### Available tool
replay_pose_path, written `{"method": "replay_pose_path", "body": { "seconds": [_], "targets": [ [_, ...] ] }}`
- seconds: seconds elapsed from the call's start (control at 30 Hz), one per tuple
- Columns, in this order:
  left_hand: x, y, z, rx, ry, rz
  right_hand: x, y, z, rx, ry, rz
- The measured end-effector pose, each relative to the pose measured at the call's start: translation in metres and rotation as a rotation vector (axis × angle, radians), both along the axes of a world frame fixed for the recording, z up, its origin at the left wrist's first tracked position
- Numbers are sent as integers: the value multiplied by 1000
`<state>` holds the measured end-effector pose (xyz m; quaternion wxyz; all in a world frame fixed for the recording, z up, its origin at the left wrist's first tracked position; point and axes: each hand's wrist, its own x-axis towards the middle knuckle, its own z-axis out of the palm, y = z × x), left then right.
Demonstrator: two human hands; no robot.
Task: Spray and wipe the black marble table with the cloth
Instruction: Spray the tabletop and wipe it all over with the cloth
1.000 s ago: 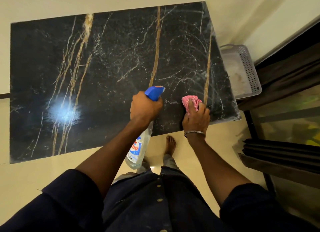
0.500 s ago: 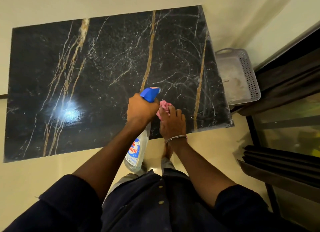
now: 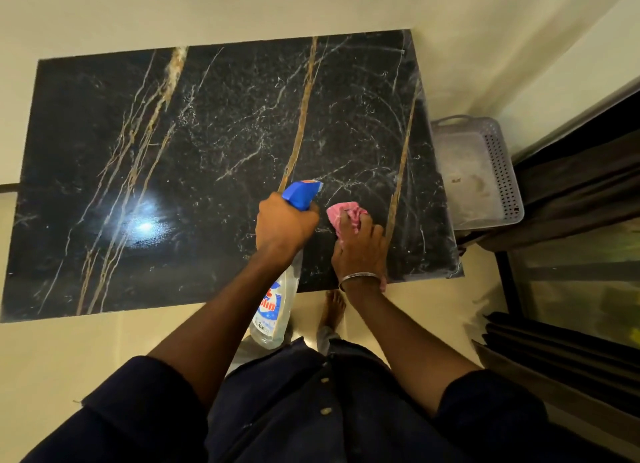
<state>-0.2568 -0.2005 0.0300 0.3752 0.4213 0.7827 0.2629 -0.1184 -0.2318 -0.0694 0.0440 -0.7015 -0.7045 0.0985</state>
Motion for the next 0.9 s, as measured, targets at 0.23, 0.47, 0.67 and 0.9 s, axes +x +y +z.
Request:
{"method": "replay_pose_path", "body": {
  "seconds": [0.23,0.47,0.67,0.9],
  "targets": [
    [2,18,-3,-22,3,-13,-40,8,5,-82,78,299],
    [-8,44,3,-21,-15,-42,28,39,-3,36,-13,67],
    [-21,62,1,-26,-3,-52,20,49,-1,48,-50,-81],
    [-21,67,-3,-23,13,-36,-75,52,8,-93,71,263]
  ]
}}
